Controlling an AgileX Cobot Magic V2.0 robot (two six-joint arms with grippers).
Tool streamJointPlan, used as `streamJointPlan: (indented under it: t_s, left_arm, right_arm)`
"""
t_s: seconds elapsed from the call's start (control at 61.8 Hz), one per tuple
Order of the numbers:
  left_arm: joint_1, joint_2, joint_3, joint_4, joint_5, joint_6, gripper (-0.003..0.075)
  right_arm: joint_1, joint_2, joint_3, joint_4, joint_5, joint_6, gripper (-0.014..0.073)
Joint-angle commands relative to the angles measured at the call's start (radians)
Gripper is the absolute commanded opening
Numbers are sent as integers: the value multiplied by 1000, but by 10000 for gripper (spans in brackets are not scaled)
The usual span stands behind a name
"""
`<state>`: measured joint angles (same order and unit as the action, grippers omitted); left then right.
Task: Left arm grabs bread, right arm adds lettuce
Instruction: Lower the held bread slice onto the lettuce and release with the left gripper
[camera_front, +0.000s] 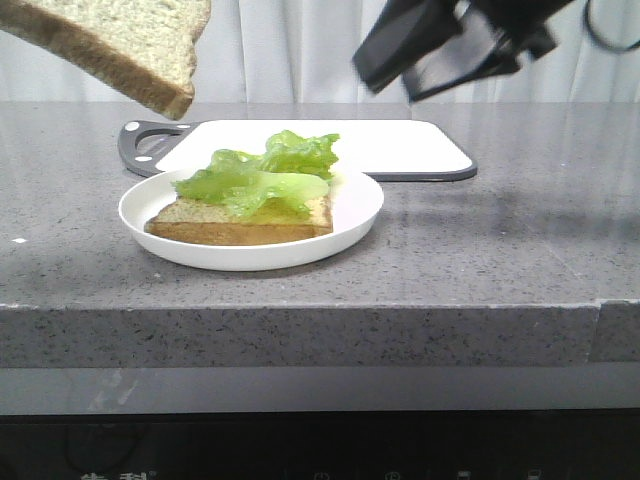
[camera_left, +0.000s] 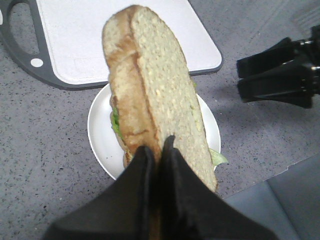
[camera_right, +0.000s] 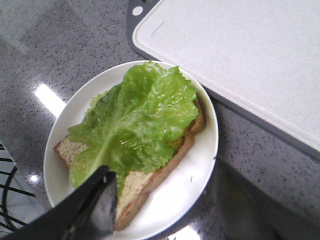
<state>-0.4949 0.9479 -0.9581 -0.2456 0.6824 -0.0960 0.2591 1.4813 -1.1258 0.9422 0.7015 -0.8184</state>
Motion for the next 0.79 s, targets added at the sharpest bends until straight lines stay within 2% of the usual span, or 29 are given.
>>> streamJointPlan:
  t_s: [0.0,0.162,0.421,0.534,0.68,0.777]
  left_arm:
    - [-3,15,-28,-41,-92,1,-20]
    - [-3,80,-31,-73,-138,22,-20]
    - [1,215,-76,-349,-146,302,-20]
    - [38,280,-112,-487,-79,442,-20]
    - [173,359,-123,-844,95,731,-20]
    - [247,407,-123,-1019,224,877,-20]
  right_arm:
    - [1,-122,-23,-80,44,128,414]
    - [1,-261,-23,-173,174,220,356]
    - [1,-377,4,-188,215,220,343]
    - [1,-378,26,-191,217,220,343]
    - [1,-377,61,-192,214,220,343]
    - [1,-377,84,-192,207,220,343]
